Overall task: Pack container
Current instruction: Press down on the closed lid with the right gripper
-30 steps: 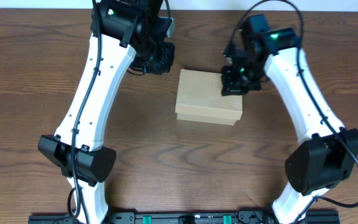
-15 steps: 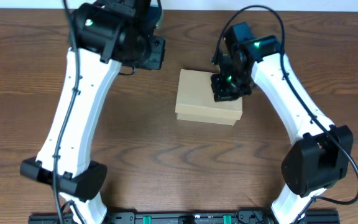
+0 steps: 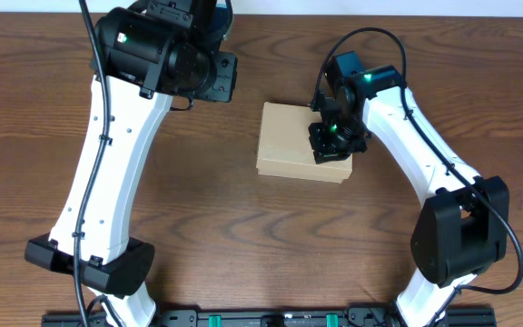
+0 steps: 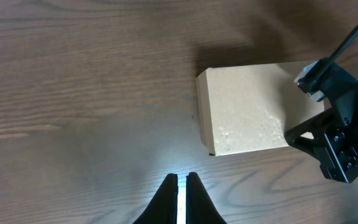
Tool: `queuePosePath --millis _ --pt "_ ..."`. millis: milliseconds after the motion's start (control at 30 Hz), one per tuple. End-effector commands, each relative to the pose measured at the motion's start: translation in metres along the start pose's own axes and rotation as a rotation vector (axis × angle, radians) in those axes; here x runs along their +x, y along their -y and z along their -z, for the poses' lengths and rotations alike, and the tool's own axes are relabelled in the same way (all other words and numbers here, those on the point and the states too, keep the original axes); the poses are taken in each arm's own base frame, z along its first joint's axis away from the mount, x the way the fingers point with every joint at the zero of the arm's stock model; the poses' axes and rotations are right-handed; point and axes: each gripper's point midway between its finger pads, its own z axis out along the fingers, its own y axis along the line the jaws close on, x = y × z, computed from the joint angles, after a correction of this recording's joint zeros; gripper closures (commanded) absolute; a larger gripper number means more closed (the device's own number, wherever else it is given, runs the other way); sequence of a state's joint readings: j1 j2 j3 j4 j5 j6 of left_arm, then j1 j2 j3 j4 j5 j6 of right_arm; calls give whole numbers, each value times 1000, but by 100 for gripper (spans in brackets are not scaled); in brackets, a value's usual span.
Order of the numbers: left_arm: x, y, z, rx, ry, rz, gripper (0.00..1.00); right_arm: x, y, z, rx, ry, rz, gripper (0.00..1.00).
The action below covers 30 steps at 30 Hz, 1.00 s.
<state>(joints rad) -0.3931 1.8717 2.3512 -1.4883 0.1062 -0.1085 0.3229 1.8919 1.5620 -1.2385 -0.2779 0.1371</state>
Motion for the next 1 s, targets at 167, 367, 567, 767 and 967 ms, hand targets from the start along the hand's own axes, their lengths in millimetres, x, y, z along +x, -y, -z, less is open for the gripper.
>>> queuePosePath --millis 167,367,567,767,967 --pt "-1 -3 4 -12 12 13 94 1 12 -5 74 -9 1 99" --pt "-1 -2 6 -10 18 13 94 2 13 -7 75 -11 1 99" --pt "-1 -3 14 -14 38 12 94 8 16 -15 77 -31 -5 98" --pt "-1 -6 22 -31 57 12 94 6 15 -15 76 -22 -2 99" --pt "-1 -6 22 -30 58 11 94 -9 10 2 75 41 7 99"
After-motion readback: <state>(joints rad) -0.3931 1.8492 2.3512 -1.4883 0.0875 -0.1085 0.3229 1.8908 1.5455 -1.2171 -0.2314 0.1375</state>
